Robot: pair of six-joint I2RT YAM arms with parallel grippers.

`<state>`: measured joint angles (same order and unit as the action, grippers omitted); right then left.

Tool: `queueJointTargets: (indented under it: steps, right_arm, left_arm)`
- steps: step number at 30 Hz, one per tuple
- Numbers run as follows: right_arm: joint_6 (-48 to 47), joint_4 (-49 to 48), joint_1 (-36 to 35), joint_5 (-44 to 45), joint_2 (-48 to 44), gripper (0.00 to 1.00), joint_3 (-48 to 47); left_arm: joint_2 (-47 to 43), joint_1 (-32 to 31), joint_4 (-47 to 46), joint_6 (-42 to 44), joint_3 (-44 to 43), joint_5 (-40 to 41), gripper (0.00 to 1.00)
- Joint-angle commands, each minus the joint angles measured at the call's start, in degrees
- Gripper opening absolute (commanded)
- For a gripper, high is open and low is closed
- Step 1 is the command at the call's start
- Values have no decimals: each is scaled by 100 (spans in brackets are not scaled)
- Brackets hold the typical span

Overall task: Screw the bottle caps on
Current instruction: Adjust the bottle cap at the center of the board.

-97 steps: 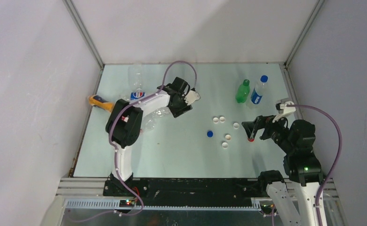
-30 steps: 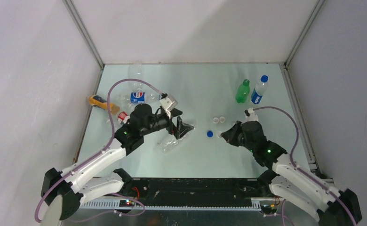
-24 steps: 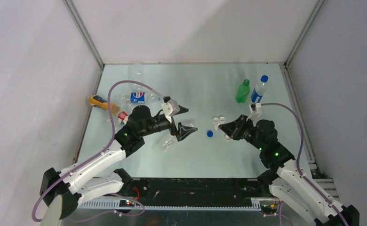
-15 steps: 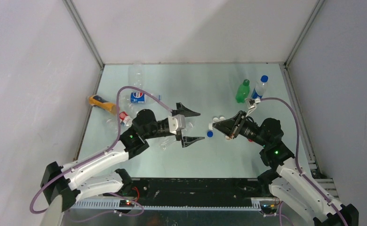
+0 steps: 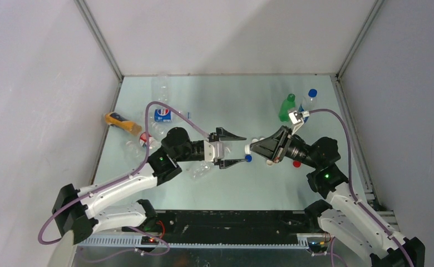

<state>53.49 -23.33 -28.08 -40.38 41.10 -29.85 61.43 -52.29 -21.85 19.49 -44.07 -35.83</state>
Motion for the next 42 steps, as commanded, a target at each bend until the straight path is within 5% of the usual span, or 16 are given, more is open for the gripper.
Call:
queueJointTargets:
  steps: [1, 11, 17, 22, 29, 36, 42]
  right_arm:
    - [28, -267, -79, -182, 58, 0, -250]
    - [3, -177, -180, 12, 65, 0, -250]
    - [-67, -37, -241, 123, 50, 0, -250]
    - [-410, 567, -145, 341, -140, 32, -250]
    - [-1073, 3224, 684, 1370, -896, 81, -413]
    - [-1959, 6550, 1382, 2587, -555, 99, -1455]
    - [-2760, 7198, 1761, 2278, -333, 99, -1999]
  left_arm:
    - [40, -35, -577, -44, -189, -108, 65]
    - [53, -68, -712, -210, -183, -216, 54]
    - [46, -77, -657, -329, -163, -200, 29]
    - [-42, -79, -122, -435, -214, 242, 24]
    - [171, -79, 2444, -626, -891, 1528, 22]
    - [1387, -178, 4412, -1641, -2004, 2774, 23]
    - [2814, -522, 5223, -2450, -2635, 3493, 24]
